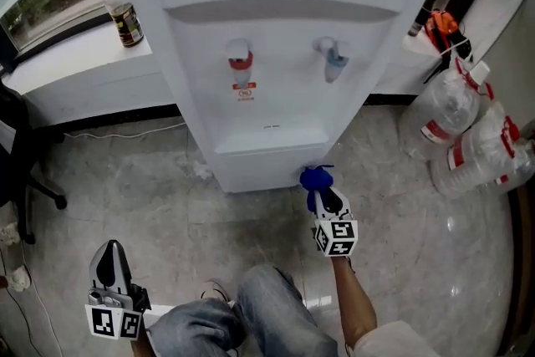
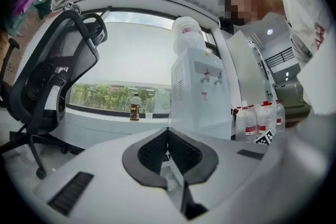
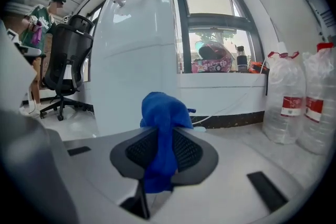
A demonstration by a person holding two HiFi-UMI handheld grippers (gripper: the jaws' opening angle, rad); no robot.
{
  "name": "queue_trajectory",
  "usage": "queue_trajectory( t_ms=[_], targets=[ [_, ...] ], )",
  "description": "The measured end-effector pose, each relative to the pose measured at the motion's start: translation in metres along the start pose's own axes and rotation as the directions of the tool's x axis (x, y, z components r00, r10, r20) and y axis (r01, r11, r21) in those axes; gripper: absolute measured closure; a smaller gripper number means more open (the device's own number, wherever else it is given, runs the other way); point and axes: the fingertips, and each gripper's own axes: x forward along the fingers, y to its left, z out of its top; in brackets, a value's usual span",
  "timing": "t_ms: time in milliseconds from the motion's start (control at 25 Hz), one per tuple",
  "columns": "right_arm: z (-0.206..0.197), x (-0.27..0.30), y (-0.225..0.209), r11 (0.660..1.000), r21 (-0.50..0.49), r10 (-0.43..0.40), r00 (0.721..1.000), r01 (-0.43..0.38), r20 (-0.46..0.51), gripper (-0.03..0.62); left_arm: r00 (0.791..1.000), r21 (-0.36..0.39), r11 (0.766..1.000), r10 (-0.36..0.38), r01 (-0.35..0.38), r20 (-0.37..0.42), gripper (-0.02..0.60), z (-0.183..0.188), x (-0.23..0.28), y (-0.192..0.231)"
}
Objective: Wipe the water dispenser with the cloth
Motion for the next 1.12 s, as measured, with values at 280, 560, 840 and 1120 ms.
queue_trajectory(
  t_ms=[280,560,840,1120],
  targets=[
    [0.103,-0.040,0.052,1.000,-0.025,0.014,0.999,-0.015,-0.030,0.505,0.998,-0.006,0.998,-0.057,0.057,-0.023,0.571,0.089,0.032,0.000],
    [0.255,-0.111,0.094,0.997,-0.042,0.060,0.998,-0.061,-0.030,0.505,0.992,-0.065,0.990,-0.126,0.125,-0.023,0.571,0.235,0.045,-0.033],
    [0.437,-0.205,0.114,0.991,-0.065,0.112,0.994,-0.113,-0.020,0.505,0.977,-0.154,0.970,-0.200,0.187,-0.070,0.571,0.391,0.033,-0.087],
    [0.590,-0.270,0.118,0.991,-0.052,0.129,0.990,-0.125,0.064,0.505,0.968,-0.153,0.959,-0.248,0.240,-0.032,0.571,0.532,0.013,-0.145]
  ],
)
